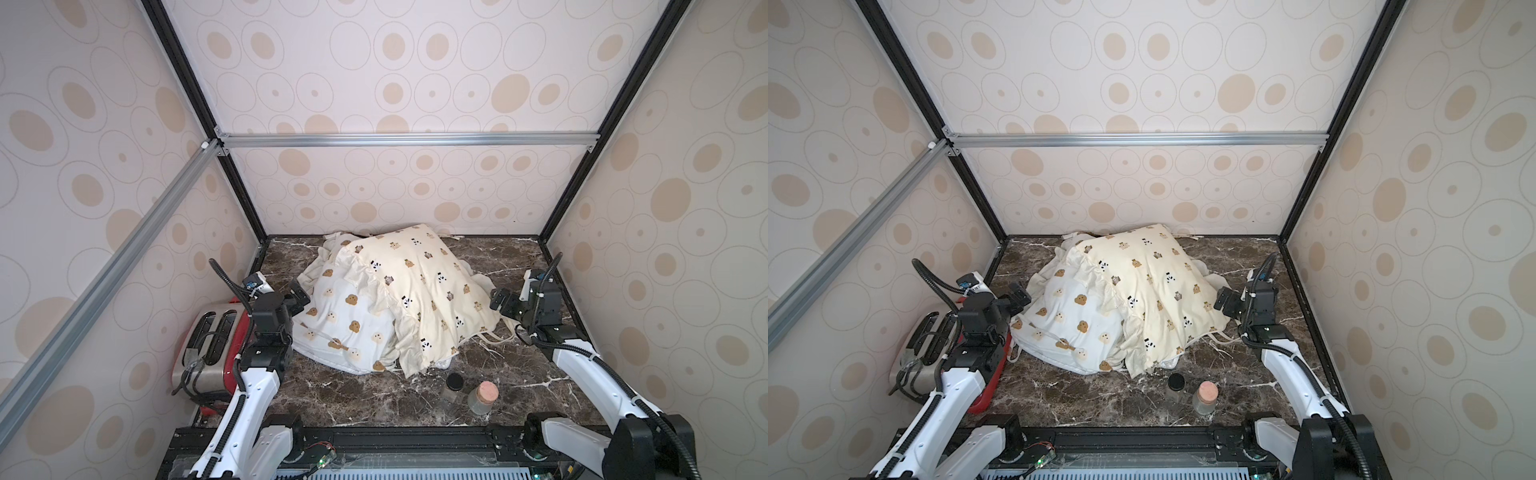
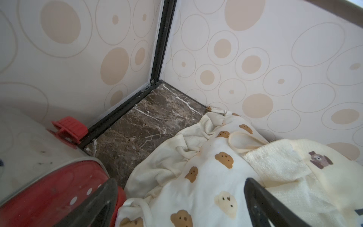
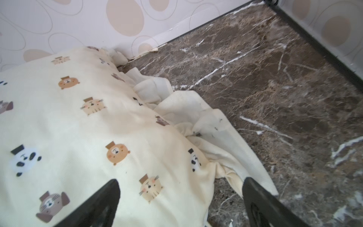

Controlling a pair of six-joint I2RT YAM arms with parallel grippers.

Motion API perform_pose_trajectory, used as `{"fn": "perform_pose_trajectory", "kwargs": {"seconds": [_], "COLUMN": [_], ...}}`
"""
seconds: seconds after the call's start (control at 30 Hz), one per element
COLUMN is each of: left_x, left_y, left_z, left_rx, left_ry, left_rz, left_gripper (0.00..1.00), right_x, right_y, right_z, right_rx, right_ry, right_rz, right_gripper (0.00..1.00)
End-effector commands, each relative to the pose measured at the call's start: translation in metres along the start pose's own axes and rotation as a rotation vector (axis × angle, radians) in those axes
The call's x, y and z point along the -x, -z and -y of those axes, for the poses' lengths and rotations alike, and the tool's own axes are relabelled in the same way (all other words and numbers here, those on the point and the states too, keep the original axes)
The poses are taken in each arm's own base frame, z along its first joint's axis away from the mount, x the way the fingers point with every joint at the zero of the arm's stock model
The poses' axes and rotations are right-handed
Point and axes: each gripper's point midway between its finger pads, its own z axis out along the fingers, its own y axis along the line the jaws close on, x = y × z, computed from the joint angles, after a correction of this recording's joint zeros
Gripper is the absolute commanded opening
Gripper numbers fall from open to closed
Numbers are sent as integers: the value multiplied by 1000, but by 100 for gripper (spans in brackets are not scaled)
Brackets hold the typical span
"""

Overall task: Zip up pillowcases
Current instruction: Adjust the pillowcase at the center of the board.

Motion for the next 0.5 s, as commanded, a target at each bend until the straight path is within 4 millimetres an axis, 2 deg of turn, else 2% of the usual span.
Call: {"fn": "perform_pose_trajectory", "kwargs": {"seconds": [0.0, 0.13, 0.23, 0.47], "left_x": [-3, -27, -43, -83], "left_y": [7, 11, 20, 36], "left_z": [11, 33, 48, 87], "left_rx": [-42, -158, -189, -298], "left_ry": [79, 143, 111, 77], "left_rz": [-93, -203, -259, -378], "left_gripper": [99, 99, 99, 99], "right_x": [-15, -33, -45, -64], "right_y": [1, 0, -2, -15], "right_z": [-18, -20, -15, -22], "right_rx": [106, 119, 103, 146], "right_ry": [-33, -42, -39, -15], "right_rz": [-105, -190, -236, -366], "right_gripper": [100, 100, 100, 100]}}
